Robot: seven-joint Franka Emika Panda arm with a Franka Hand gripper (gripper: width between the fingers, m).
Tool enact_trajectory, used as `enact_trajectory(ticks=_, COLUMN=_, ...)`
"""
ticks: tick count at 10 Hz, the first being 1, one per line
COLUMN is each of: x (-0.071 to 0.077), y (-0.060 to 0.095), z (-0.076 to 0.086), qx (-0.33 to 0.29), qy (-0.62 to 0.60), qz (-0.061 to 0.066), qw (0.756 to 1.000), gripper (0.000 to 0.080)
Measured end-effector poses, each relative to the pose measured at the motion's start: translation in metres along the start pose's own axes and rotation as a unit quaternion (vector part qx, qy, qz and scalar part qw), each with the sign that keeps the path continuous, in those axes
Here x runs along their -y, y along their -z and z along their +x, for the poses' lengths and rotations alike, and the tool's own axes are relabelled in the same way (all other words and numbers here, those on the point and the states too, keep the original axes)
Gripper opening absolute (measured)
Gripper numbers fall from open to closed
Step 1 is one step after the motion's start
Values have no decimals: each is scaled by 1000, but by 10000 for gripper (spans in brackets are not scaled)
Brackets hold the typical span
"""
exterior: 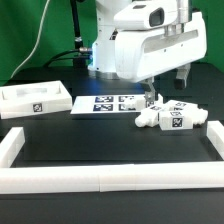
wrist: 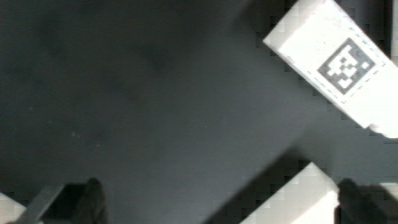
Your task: Assemble one leg
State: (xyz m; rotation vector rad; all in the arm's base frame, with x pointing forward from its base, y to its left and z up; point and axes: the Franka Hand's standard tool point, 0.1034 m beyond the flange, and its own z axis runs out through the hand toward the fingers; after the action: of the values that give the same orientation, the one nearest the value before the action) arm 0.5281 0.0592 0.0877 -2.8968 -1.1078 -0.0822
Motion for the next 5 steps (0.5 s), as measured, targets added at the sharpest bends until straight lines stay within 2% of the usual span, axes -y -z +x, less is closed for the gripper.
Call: enact_trajectory(ticks=5, x=2, y=-2, z=-1, qx=3, qy=3, qz=1, qw=1000, gripper=649)
